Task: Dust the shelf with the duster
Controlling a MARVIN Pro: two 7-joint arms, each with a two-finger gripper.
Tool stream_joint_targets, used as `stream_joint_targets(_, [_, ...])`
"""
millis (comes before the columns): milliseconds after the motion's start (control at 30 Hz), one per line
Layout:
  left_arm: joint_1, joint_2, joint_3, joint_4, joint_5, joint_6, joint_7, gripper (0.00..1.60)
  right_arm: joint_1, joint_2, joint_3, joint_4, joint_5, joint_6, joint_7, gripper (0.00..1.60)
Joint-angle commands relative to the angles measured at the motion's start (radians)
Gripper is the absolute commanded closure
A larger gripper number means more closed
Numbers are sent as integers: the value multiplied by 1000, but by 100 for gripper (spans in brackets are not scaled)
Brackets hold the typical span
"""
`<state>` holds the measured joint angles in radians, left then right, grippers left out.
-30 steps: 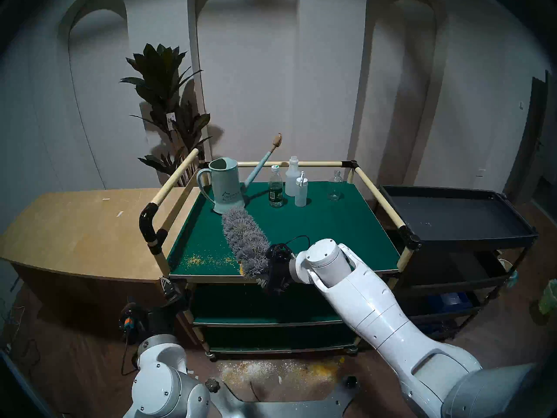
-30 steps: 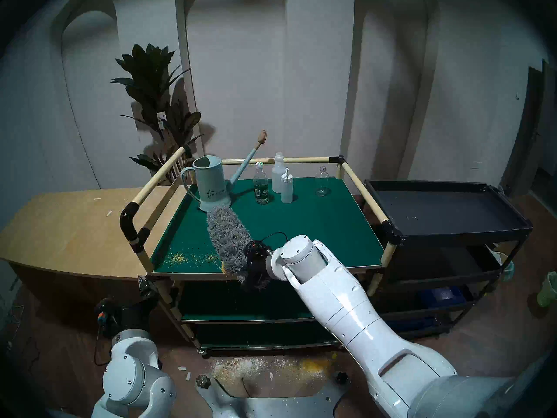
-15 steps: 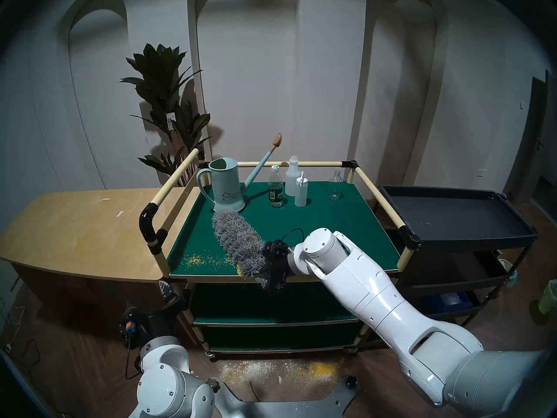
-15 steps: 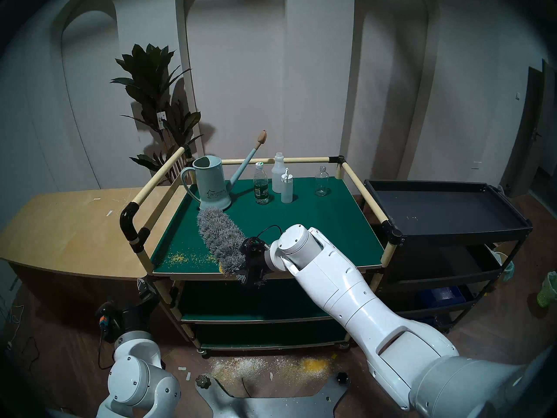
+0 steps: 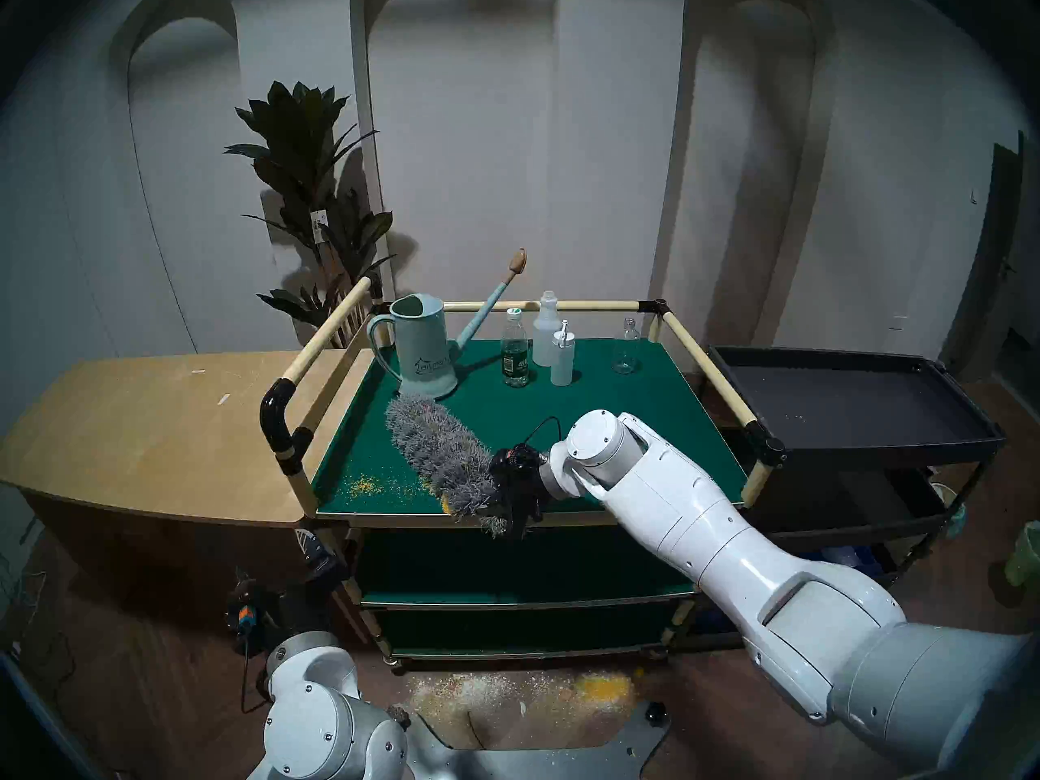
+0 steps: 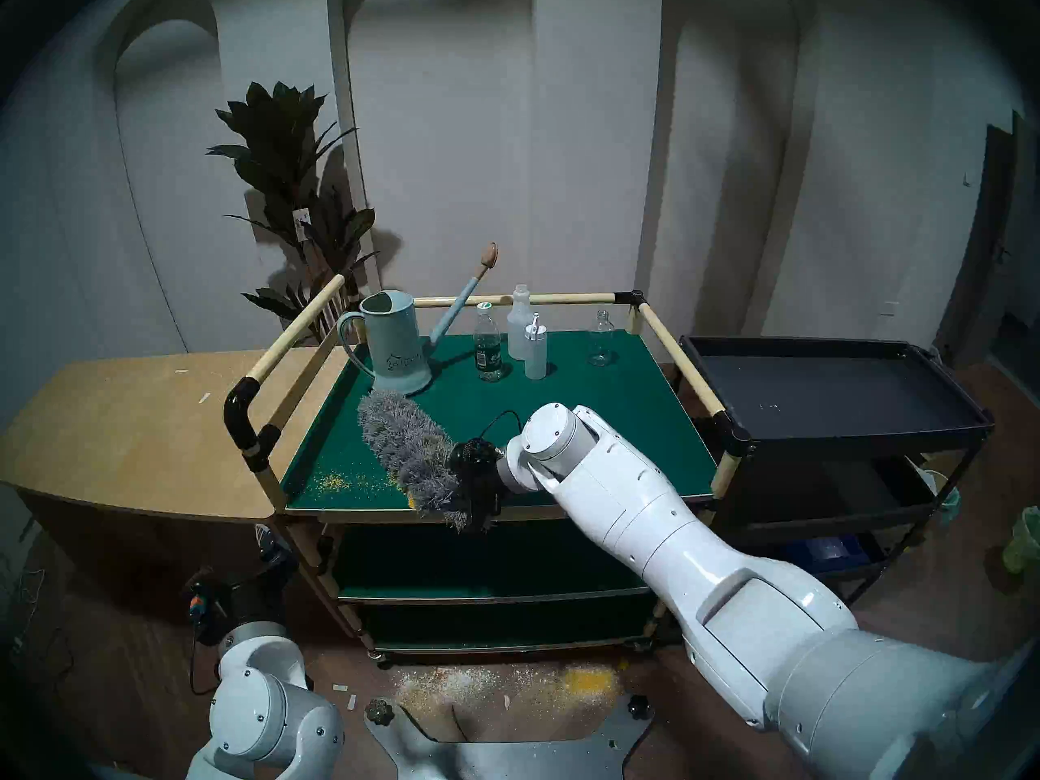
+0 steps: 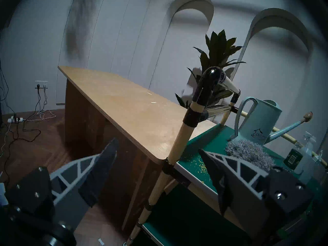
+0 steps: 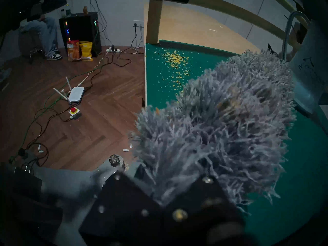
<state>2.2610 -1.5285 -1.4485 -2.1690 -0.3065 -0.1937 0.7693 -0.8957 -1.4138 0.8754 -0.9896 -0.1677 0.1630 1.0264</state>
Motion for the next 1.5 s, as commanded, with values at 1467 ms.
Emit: stream_joint_targets(1467, [-21,244,198,50,-39,-251,366,0,143,-87,-176,261,-18,-396,210,160])
